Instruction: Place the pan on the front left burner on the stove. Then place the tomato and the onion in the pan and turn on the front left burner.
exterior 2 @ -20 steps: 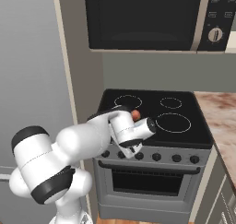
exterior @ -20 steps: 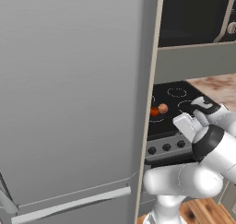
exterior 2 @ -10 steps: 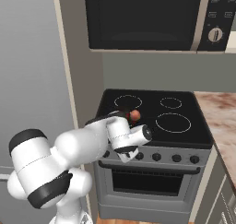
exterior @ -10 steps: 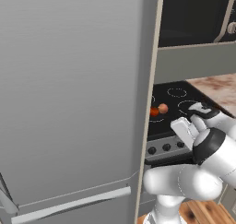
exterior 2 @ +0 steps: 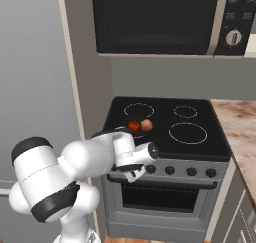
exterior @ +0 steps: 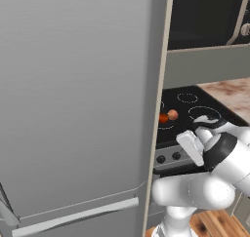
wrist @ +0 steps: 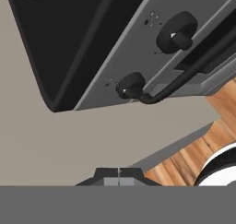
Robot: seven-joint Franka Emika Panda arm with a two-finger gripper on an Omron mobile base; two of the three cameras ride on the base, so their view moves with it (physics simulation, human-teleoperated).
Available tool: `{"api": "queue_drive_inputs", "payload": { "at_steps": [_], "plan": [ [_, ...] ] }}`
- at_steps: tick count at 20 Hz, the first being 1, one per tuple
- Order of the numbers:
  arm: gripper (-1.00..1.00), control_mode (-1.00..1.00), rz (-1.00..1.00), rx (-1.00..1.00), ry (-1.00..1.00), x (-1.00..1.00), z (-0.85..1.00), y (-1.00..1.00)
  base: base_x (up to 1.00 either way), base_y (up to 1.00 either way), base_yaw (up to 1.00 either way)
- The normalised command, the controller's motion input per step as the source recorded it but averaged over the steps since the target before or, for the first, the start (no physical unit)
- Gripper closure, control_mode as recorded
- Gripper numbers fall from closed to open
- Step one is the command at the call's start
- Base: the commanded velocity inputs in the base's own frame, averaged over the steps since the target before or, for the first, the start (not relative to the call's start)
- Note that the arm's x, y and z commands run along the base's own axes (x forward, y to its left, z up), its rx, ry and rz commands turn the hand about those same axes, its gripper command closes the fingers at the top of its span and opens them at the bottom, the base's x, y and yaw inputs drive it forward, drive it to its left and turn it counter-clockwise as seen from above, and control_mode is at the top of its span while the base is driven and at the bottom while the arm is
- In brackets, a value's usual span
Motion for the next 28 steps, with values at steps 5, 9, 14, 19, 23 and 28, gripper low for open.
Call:
{"api": "queue_drive_inputs", "payload": {
  "at_steps": [5, 9, 14, 19, 23, 28],
  "plan": [
    [1.00, -1.00, -0.04, 0.00, 0.00, 0.01, -0.26, 0.07, 0.00, 0.00, 0.00],
    [1.00, -1.00, -0.04, 0.00, 0.00, 0.07, -0.15, 0.01, 0.00, 0.00, 0.00],
    [1.00, -1.00, -0.03, 0.00, 0.00, 0.25, -0.02, 0.01, 0.00, 0.00, 0.00],
    [1.00, -1.00, -0.04, 0.00, 0.00, 0.12, -0.03, 0.00, 0.00, 0.00, 0.00],
    [1.00, -1.00, -0.08, 0.00, 0.00, 0.00, -0.09, 0.00, 0.00, 0.00, 0.00],
    [1.00, -1.00, -0.09, 0.00, 0.00, 0.00, -0.07, 0.00, 0.00, 0.00, 0.00]
  ]
}}
